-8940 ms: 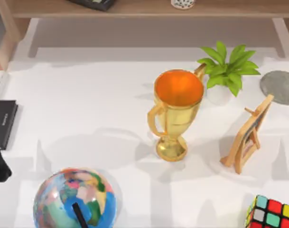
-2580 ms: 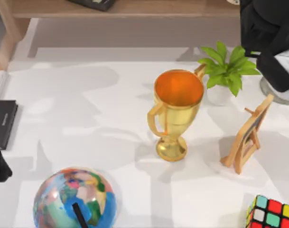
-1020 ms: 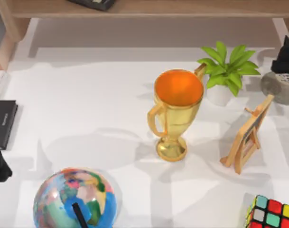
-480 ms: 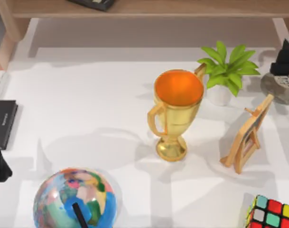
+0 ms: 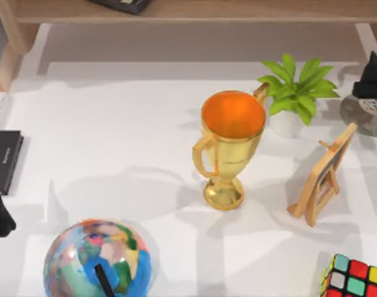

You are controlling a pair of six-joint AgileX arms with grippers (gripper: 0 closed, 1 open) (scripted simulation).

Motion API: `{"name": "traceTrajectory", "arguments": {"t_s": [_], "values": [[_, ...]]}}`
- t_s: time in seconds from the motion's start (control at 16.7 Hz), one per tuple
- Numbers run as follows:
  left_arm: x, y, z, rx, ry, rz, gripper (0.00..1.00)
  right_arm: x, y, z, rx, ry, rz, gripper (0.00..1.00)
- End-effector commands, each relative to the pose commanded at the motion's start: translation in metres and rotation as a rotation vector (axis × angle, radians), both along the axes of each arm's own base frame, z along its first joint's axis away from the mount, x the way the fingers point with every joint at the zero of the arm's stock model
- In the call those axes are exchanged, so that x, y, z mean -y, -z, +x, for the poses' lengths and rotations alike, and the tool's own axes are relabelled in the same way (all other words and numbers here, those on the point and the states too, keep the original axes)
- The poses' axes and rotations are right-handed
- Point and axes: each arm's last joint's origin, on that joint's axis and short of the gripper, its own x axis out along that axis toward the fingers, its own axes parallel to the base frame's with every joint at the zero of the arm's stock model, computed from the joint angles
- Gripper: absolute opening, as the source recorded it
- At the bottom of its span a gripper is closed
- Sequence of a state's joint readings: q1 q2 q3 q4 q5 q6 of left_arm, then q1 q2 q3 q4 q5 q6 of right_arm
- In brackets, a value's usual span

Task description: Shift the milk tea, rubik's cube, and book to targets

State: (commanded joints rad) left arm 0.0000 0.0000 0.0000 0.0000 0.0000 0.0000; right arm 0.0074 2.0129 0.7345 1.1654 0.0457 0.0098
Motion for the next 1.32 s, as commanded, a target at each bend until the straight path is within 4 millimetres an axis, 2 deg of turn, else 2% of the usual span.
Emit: {"name": "traceTrajectory", "arguments": {"t_s": [0.24,0.3,0.84,1.08,1.32], "values": [[0.0,0.0,0.0,0.0,0.0,0.0,1.0,0.0,0.0,0.0,0.0,0.0,0.0,0.98],[0.0,0.0,0.0,0.0,0.0,0.0,1.0,0.0,0.0,0.0,0.0,0.0,0.0,1.0],[0.0,0.0,0.0,0.0,0.0,0.0,1.0,0.0,-0.001,-0.001,0.003,0.001,0.001,1.0],[0.0,0.0,0.0,0.0,0.0,0.0,1.0,0.003,-0.005,-0.017,0.025,0.014,0.007,1.0],[0.0,0.0,0.0,0.0,0.0,0.0,1.0,-0.001,0.0,-0.03,0.0,-0.001,0.0,1.0]]}}
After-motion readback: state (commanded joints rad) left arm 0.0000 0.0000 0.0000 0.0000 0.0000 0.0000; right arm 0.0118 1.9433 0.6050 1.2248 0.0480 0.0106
